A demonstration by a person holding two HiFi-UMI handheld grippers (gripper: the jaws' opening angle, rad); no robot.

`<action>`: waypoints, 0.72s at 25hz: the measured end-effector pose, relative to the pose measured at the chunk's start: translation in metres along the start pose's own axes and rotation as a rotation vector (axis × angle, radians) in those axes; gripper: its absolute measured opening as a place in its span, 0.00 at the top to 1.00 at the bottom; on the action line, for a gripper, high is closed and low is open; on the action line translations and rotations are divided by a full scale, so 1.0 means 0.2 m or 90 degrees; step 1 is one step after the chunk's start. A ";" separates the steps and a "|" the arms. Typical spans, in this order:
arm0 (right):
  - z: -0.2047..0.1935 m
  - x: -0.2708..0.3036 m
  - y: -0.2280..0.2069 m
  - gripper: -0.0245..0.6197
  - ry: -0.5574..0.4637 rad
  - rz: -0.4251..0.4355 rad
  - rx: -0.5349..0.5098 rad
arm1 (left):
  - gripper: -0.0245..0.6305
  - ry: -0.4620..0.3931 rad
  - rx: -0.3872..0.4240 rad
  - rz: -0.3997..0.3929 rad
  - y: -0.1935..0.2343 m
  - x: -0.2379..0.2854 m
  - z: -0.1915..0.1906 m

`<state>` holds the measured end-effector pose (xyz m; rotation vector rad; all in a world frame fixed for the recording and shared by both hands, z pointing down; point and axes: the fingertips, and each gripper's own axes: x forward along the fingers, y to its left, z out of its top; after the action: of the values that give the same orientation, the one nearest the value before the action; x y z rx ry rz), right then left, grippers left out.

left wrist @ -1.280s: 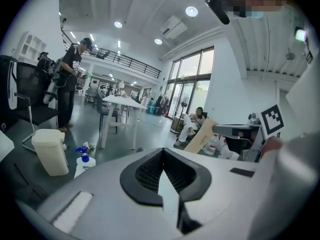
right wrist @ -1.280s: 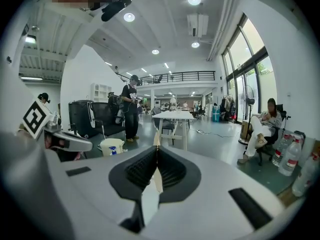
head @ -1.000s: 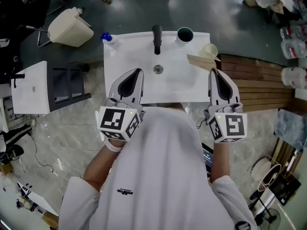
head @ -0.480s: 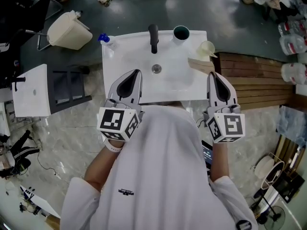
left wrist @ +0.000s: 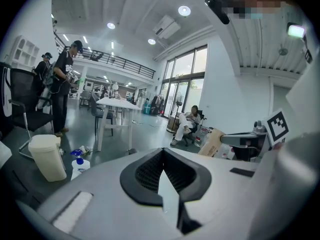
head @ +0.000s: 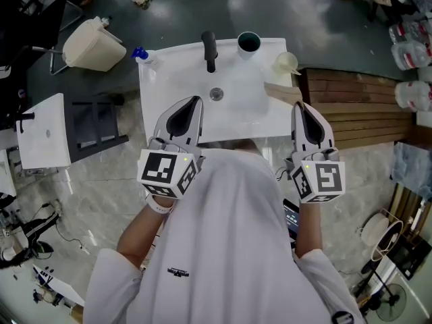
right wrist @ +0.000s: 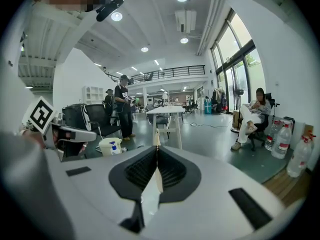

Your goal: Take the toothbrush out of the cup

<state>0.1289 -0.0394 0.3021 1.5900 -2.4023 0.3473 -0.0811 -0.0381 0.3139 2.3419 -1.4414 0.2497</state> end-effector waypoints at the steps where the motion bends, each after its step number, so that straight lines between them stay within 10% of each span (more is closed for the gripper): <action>1: 0.00 -0.01 -0.01 0.95 0.001 -0.004 0.002 | 0.95 0.002 0.002 -0.007 -0.02 0.01 0.00; 18: -0.10 -0.14 -0.29 0.95 -0.003 -0.093 0.053 | 0.94 0.076 0.172 -0.265 -0.52 0.64 -0.04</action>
<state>0.1954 -0.0302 0.3157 1.7922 -2.2851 0.4217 0.0703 -0.0984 0.3428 2.7205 -0.8813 0.4815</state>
